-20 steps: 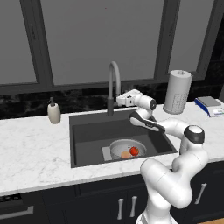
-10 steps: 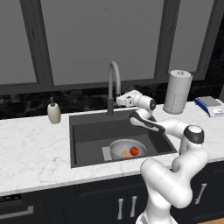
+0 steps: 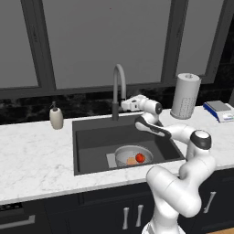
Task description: Put the colander in the sink, put the peach, apple in the colander, and turn on the sink faucet and pour water over the colander.
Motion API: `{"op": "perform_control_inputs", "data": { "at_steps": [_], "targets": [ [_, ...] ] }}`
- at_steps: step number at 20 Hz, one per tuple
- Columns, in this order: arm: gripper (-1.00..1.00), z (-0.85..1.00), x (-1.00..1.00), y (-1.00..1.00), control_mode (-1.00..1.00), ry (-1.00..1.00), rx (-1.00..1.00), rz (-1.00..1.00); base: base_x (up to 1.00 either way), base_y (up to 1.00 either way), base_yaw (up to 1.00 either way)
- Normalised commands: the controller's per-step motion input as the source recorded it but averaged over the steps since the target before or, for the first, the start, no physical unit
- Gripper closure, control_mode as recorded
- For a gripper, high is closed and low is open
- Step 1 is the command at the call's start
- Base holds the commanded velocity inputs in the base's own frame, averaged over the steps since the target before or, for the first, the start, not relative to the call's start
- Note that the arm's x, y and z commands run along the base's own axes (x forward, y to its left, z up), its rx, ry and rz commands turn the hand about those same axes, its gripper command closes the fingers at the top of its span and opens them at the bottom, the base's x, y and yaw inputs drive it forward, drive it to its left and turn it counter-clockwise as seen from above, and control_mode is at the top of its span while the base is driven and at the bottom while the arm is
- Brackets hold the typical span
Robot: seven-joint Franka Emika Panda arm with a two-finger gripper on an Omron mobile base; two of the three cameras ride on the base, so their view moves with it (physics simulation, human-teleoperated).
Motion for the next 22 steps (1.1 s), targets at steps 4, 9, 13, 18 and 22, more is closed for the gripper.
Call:
{"op": "perform_control_inputs", "data": {
  "at_steps": [4,9,13,18,22],
  "targets": [
    [-1.0,-0.1,0.2,0.1,-1.0,0.0,0.03,-0.03,0.0,0.0,0.0],
    [-1.0,-0.09,0.15,0.18,-1.0,0.0,0.04,-0.03,0.0,0.0,0.0],
    [-1.0,-0.19,0.2,0.09,-1.0,0.0,0.02,-0.03,0.0,0.0,0.0],
    [-1.0,-0.31,0.21,0.0,-1.0,0.0,0.01,-0.02,0.0,0.0,0.0],
    [-1.0,-0.31,0.15,0.0,-1.0,0.0,0.02,-0.02,0.0,0.0,0.0]
  ]
}}
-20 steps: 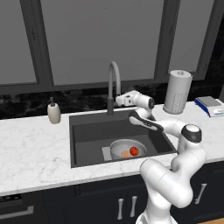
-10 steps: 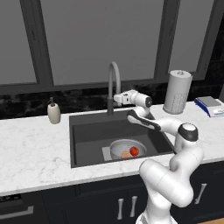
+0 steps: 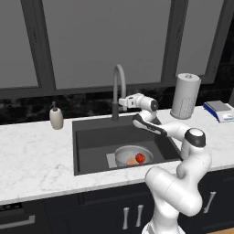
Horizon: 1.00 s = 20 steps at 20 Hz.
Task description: Put the colander in the sink, put the peach, apple in the colander, and turn on the sink faucet and pour water over the colander.
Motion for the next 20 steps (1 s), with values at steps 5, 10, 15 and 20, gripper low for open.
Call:
{"op": "perform_control_inputs", "data": {
  "at_steps": [5,10,15,20],
  "targets": [
    [1.0,-0.39,0.01,0.0,-1.0,0.0,0.03,-0.02,0.0,0.0,0.0],
    [1.0,-0.39,0.01,-0.12,-1.0,0.0,0.01,-0.05,0.0,0.0,0.0],
    [1.0,-0.29,0.13,-0.31,-1.0,0.0,0.0,-0.1,0.0,0.0,0.0],
    [1.0,-0.27,0.18,-0.45,-1.0,0.0,0.0,-0.11,0.0,0.0,0.0]
  ]
}}
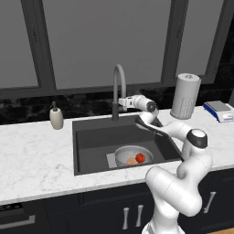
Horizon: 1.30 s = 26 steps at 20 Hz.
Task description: Put the colander in the sink, put the peach, apple in the colander, and turn on the sink faucet and pour water over the colander.
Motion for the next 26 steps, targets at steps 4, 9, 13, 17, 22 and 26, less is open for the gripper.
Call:
{"op": "perform_control_inputs", "data": {
  "at_steps": [4,9,13,17,22,26],
  "targets": [
    [1.0,-0.26,0.2,-0.53,-1.0,0.02,0.0,-0.15,0.0,0.0,0.0],
    [1.0,-0.27,0.21,-0.63,-1.0,0.05,0.0,-0.16,0.0,0.0,0.0],
    [1.0,-0.26,0.25,-0.68,-1.0,0.09,0.0,-0.15,0.0,0.0,0.0],
    [1.0,-0.28,0.23,-0.74,-1.0,0.11,0.0,-0.13,0.0,0.0,0.0],
    [1.0,-0.31,0.21,-0.81,-1.0,0.13,0.0,-0.1,0.0,0.0,0.0],
    [1.0,-0.32,0.19,-0.87,-1.0,0.15,0.0,-0.08,0.0,0.0,0.0]
  ]
}}
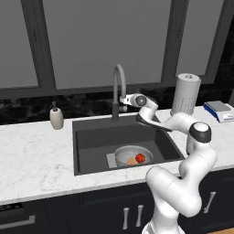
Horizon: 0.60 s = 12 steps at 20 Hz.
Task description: Put the colander in the sink, put the peach, apple in the colander, and turn on the sink faucet and pour water over the colander.
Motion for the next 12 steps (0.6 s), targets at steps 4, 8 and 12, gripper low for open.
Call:
{"op": "perform_control_inputs", "data": {
  "at_steps": [4,8,12],
  "targets": [
    [1.0,-0.3,0.15,-0.9,-1.0,0.12,0.0,-0.06,0.0,0.0,0.0],
    [1.0,-0.32,0.11,-0.91,-1.0,0.12,0.0,-0.05,0.0,0.0,0.0],
    [1.0,-0.35,0.08,-0.89,-1.0,0.12,0.0,-0.04,0.0,0.0,0.0]
  ]
}}
